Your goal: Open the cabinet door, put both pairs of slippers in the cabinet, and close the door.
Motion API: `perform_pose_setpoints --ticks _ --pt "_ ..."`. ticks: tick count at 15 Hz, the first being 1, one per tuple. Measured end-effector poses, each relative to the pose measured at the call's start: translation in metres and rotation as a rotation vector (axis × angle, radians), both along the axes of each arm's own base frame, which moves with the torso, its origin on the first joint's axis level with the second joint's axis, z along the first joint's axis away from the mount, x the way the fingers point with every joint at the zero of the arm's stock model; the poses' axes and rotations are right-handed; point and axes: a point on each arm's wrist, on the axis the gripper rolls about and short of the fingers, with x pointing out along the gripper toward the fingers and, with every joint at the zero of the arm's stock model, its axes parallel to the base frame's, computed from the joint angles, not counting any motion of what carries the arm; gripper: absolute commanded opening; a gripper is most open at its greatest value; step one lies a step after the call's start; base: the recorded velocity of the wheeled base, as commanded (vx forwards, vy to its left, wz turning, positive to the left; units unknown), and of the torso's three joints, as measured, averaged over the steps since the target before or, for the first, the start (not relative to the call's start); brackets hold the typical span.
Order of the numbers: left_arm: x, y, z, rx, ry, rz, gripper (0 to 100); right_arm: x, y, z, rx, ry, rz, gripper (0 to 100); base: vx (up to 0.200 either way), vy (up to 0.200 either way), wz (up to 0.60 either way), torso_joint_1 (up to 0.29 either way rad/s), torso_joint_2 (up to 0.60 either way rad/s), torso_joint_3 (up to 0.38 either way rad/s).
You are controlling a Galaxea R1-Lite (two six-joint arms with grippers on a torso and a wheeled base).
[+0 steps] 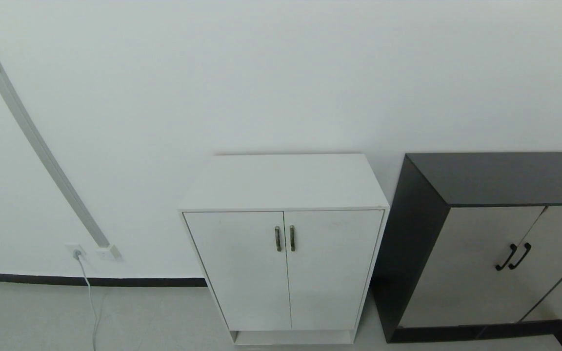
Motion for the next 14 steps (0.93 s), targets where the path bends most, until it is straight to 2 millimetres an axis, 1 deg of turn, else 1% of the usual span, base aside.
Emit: perform_pose_setpoints --ticks 4,6,8,10,12,14 --pt "0.000 0.000 0.000 0.000 0.000 0.001 0 0.001 0.000 -0.009 -0.024 0.016 -0.017 0 0.000 0.000 0.00 0.000 0.00 0.000" --pt "0.000 0.000 0.000 0.000 0.000 0.001 0 0.002 -0.001 -0.011 -0.074 0.011 -0.071 0 0.000 0.000 0.00 0.000 0.00 0.000" --pt "0.000 0.000 0.000 -0.001 0.000 0.001 0 0.002 -0.002 -0.011 -0.167 -0.023 -0.101 0 0.000 0.000 0.00 0.000 0.00 0.000" --pt "0.000 0.000 0.000 -0.001 0.000 0.003 0 0.003 -0.001 -0.013 -0.156 -0.049 -0.088 0 0.000 0.000 0.00 0.000 0.00 0.000" --pt "0.000 0.000 0.000 -0.001 0.000 0.009 0 0.002 -0.002 -0.015 -0.102 -0.059 -0.060 0 0.000 0.000 0.00 0.000 0.00 0.000" --pt "0.000 0.000 0.000 -0.002 0.000 0.013 0 0.002 -0.002 -0.020 -0.059 -0.059 -0.077 0 0.000 0.000 0.00 0.000 0.00 0.000"
